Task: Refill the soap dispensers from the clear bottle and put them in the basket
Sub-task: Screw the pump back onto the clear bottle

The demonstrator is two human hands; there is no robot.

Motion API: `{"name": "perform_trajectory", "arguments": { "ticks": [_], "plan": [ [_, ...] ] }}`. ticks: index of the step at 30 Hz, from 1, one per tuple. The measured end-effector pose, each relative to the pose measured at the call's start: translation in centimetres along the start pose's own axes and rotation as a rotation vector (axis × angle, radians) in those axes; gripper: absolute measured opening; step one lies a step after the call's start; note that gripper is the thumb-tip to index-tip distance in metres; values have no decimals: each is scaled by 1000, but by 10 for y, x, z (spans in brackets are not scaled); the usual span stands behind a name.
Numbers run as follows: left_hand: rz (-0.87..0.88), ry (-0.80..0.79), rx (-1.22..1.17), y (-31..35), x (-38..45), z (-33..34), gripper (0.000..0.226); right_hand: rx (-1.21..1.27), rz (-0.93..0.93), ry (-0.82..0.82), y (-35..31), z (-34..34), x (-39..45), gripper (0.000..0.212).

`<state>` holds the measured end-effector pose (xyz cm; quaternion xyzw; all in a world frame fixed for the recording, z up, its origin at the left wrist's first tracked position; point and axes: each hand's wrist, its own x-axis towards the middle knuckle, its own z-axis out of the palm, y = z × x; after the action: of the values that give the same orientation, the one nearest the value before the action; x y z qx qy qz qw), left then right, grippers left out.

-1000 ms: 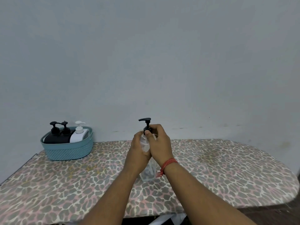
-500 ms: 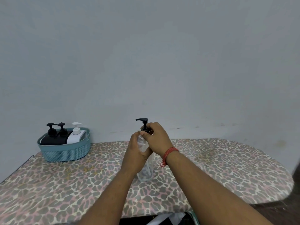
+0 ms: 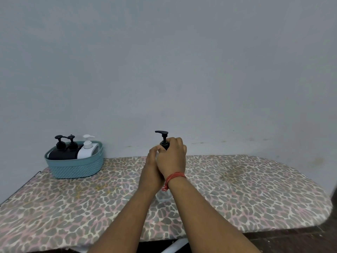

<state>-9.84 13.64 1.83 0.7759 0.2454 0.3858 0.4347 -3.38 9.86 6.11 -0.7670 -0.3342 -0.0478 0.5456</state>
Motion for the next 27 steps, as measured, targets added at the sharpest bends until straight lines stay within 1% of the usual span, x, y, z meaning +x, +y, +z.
{"name": "perform_trajectory", "arguments": {
  "ticks": [2,4,6,7,10,13,14,16,18,20,22,24,27],
  "plan": [
    [-31,9,-69,1,0,-1,66,-9,9,23,-1,2,0,17],
    [-41,-3,-76,-1,1,-1,60,3,-3,25,-1,4,-1,16],
    [-11,-27,23,-4,3,-3,47,55,-44,-22,3,3,0,17],
    [3,-38,59,-7,5,-3,50,92,-73,-69,7,0,1,19],
    [-43,-107,-15,-6,3,-4,69,193,-127,-210,23,-17,4,29],
    [-140,-140,-59,-5,-9,-5,102,303,-28,-278,46,-38,-6,50],
    [-154,-142,-63,-8,-15,-7,109,304,0,-306,57,-44,-13,55],
    [-176,-154,-56,-19,-28,-12,113,206,26,-385,82,-52,-28,60],
    [-201,-181,-6,-31,-38,-19,111,106,49,-464,103,-55,-41,62],
    [-205,-212,28,-42,-46,-26,106,78,83,-522,115,-51,-51,64],
    [-189,-241,15,-52,-50,-32,99,74,75,-564,115,-41,-57,64],
    [-150,-261,20,-57,-49,-34,91,86,31,-576,110,-26,-59,60],
    [-98,-244,53,-66,-41,-39,78,119,17,-521,101,4,-58,57]
  ]
}}
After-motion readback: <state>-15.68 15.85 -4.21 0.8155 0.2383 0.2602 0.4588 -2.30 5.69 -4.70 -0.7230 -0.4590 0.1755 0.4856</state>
